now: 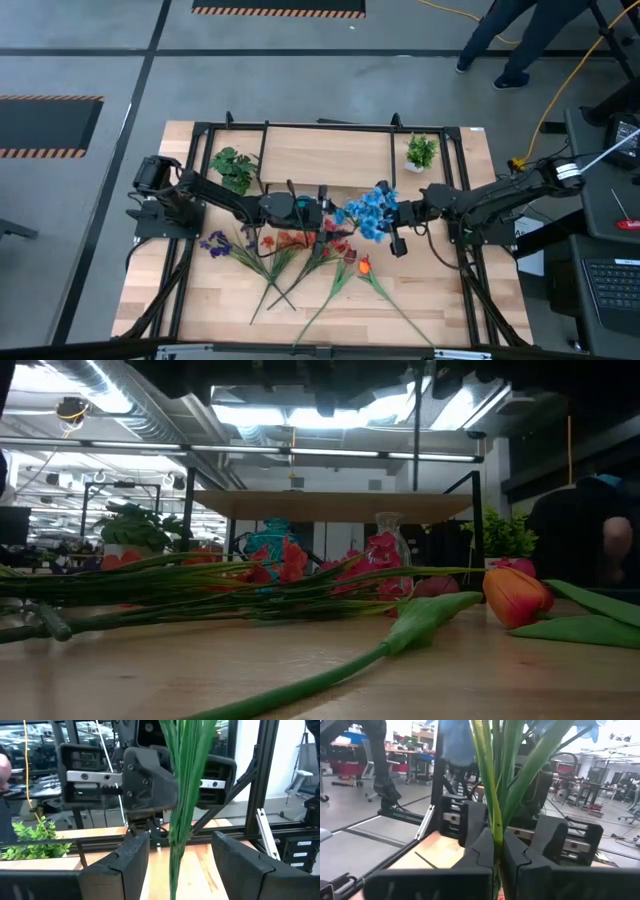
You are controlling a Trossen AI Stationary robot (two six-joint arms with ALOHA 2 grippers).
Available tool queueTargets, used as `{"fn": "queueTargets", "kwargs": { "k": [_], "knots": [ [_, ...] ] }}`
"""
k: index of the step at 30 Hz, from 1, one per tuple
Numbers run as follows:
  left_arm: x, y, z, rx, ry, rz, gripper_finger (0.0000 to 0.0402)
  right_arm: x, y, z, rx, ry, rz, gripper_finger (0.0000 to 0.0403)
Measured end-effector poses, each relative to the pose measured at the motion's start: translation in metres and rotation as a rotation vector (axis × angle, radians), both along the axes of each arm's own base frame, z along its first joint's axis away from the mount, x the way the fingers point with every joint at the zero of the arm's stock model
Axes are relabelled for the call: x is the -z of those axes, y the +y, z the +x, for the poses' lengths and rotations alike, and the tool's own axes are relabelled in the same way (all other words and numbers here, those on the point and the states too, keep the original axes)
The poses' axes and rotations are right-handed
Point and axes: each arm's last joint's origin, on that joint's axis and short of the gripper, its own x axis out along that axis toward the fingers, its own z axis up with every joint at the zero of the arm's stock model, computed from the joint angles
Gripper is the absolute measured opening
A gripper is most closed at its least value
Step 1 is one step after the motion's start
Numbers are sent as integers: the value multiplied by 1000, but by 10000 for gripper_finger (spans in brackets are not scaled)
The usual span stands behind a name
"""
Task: Pick and place flowers into a vace then onto a shelf
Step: Put the blue flowers into the blue vase
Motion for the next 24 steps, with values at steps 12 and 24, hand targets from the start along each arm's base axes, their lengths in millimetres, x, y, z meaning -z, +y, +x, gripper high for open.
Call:
{"fn": "queueTargets", "kwargs": {
  "k": [12, 24],
  "knots": [
    [0, 0, 0, 10, -2, 0, 207, -3, -3, 20, 9, 14, -13, 5],
    [0, -1, 0, 9, -2, 0, 137, -4, -4, 21, 18, -11, -28, 5]
  ]
}}
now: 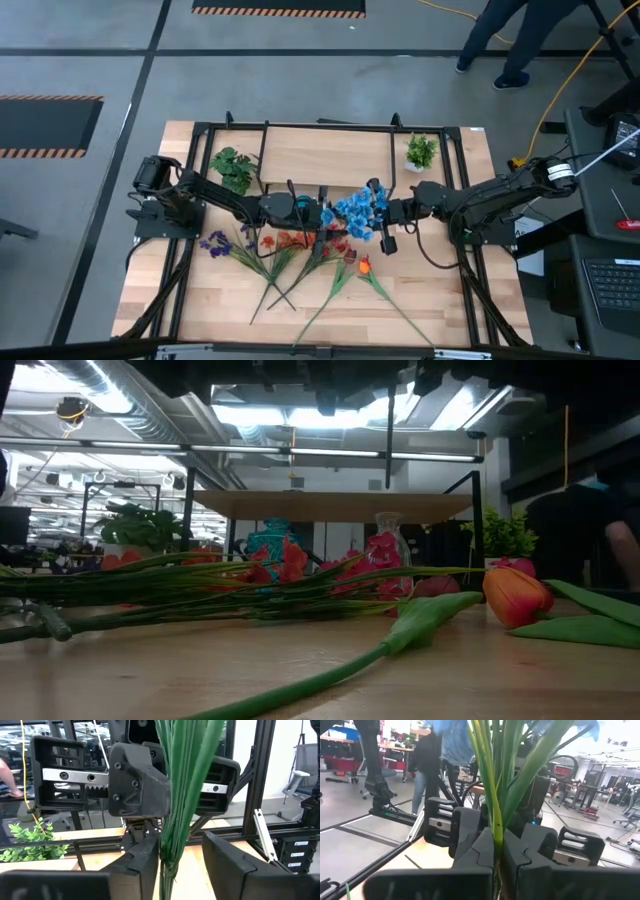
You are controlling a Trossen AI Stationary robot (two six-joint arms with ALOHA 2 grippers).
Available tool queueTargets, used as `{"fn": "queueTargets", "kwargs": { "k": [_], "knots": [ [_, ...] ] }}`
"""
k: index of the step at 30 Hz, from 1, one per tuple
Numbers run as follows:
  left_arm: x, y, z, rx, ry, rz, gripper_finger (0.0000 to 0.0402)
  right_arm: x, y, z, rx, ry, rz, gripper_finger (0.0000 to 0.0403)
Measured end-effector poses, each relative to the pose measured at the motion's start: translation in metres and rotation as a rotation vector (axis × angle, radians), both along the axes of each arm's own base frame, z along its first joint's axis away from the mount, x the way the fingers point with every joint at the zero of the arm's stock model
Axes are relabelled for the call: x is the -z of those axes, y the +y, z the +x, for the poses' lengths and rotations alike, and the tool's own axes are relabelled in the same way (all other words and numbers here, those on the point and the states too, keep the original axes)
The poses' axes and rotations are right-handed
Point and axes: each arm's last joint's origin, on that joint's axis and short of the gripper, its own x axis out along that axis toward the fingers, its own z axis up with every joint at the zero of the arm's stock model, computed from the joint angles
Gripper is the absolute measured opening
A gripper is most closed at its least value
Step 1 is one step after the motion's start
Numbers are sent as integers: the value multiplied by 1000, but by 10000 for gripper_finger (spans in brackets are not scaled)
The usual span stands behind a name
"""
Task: Pick and place flowers into a vace then onto a shelf
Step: Put the blue flowers into the blue vase
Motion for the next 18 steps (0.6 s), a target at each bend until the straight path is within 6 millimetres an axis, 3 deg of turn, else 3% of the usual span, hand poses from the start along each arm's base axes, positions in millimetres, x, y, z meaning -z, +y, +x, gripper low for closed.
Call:
{"fn": "queueTargets", "kwargs": {
  "k": [13, 18],
  "knots": [
    [0, 1, 0, -12, 0, 0, 20, 0, 0, 0, -2, 0, 1, 31],
    [-1, 2, -1, -23, 9, 9, 16, 0, 0, 0, 1, 0, 2, 50]
  ]
}}
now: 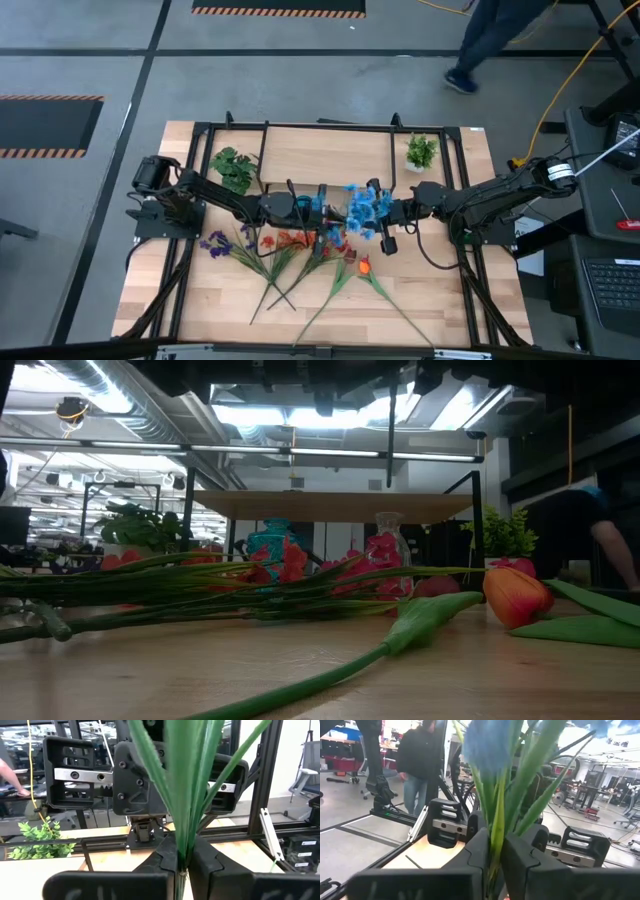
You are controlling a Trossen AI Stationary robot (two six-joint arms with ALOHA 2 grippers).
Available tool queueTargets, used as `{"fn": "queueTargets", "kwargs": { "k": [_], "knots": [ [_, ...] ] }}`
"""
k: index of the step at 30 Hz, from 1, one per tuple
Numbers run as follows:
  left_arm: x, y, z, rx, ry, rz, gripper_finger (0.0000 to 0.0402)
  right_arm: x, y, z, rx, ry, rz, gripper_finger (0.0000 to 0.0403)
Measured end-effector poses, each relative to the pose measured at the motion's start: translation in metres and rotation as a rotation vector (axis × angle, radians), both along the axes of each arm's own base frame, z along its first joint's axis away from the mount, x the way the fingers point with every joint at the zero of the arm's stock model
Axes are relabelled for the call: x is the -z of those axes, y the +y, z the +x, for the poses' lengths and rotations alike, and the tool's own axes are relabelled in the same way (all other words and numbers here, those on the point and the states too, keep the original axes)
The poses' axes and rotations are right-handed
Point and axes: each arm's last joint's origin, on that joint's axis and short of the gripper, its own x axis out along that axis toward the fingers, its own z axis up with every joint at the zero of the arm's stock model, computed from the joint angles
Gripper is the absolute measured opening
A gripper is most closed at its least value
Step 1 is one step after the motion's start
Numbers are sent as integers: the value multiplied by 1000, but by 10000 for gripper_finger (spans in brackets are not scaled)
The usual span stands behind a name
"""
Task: Pick and place flowers into a vace then onto a shelf
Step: Put the blue flowers into the blue vase
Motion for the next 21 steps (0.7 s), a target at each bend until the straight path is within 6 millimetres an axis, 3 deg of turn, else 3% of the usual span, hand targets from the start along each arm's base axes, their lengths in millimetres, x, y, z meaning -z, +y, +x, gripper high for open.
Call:
{"fn": "queueTargets", "kwargs": {
  "k": [9, 21],
  "knots": [
    [-16, 0, -14, -46, 72, 14, 14, -3, -1, -3, 1, 8, 26, 82],
    [-46, -1, -45, -169, 134, 72, 13, -16, -4, -29, -2, 109, 21, 84]
  ]
}}
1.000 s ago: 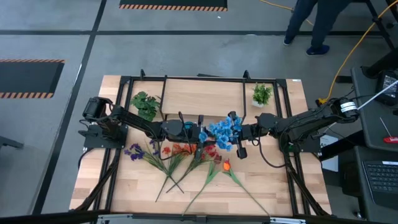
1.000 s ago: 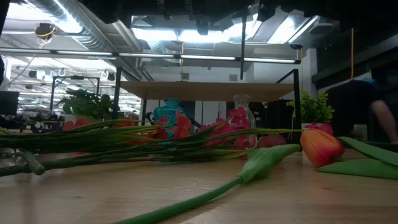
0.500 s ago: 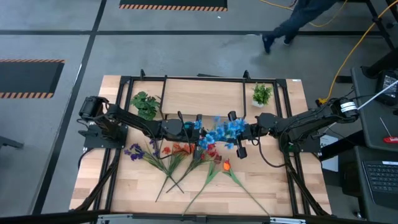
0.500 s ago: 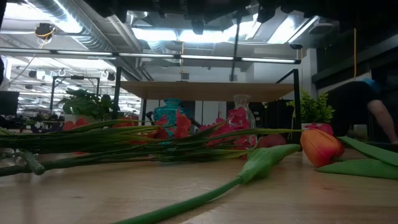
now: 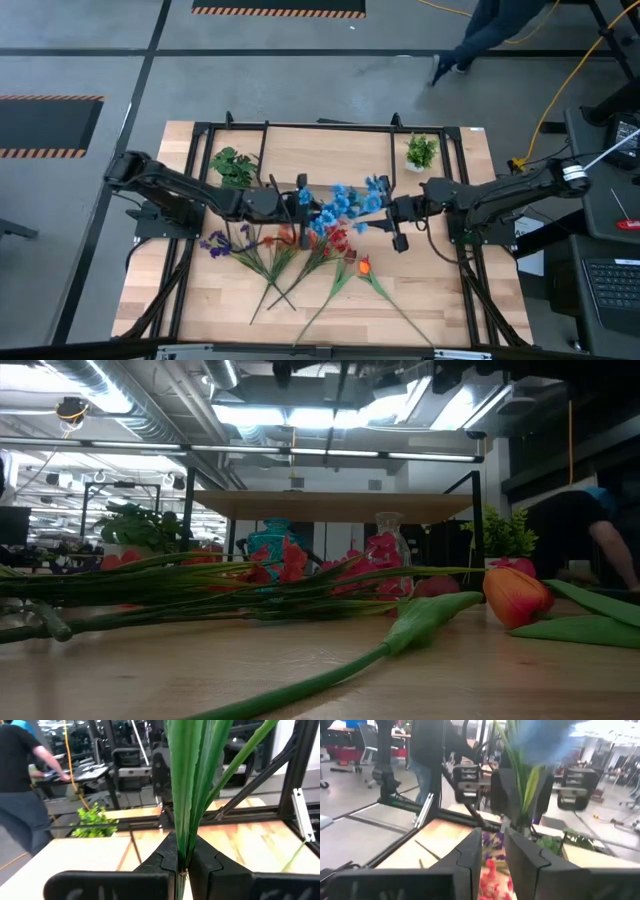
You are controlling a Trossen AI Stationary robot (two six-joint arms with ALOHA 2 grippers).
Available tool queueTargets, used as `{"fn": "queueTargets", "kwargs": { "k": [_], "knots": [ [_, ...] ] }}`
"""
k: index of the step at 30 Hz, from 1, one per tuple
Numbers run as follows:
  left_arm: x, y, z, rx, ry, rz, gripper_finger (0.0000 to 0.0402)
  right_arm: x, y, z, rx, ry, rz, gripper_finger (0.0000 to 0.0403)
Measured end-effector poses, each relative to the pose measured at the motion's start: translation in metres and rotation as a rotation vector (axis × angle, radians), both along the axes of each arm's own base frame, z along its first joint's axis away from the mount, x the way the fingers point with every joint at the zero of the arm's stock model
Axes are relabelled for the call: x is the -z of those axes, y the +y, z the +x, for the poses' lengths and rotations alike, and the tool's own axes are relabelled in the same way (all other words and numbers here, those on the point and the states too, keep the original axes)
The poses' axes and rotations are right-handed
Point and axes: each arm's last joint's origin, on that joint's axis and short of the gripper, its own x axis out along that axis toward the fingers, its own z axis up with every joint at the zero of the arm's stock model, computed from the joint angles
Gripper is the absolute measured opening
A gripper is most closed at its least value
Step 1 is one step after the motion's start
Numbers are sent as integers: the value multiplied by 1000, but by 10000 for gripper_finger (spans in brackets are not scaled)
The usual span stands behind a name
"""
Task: Pick and place flowers into a vace then onto a shelf
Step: Put the blue flowers into the blue vase
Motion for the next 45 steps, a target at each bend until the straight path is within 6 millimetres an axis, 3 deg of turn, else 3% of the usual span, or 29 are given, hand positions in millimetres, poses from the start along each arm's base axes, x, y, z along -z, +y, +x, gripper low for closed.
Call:
{"fn": "queueTargets", "kwargs": {
  "k": [7, 15, 26, 35, 45],
  "knots": [
    [1, 6, -19, -97, 23, -26, 12, 5, 12, -18, -66, 74, 6, 9],
    [27, 26, -42, -198, -51, -99, 12, 30, 19, -25, 22, 161, 76, 4],
    [53, 48, -53, -281, -56, -159, 12, 33, 18, -27, 51, 139, 84, 4],
    [58, 49, -51, -268, -44, -171, 13, 33, 18, -27, 51, 138, 81, 2],
    [81, 49, -42, -301, 32, -182, 12, 34, 18, -27, 51, 141, 80, 4]
  ]
}}
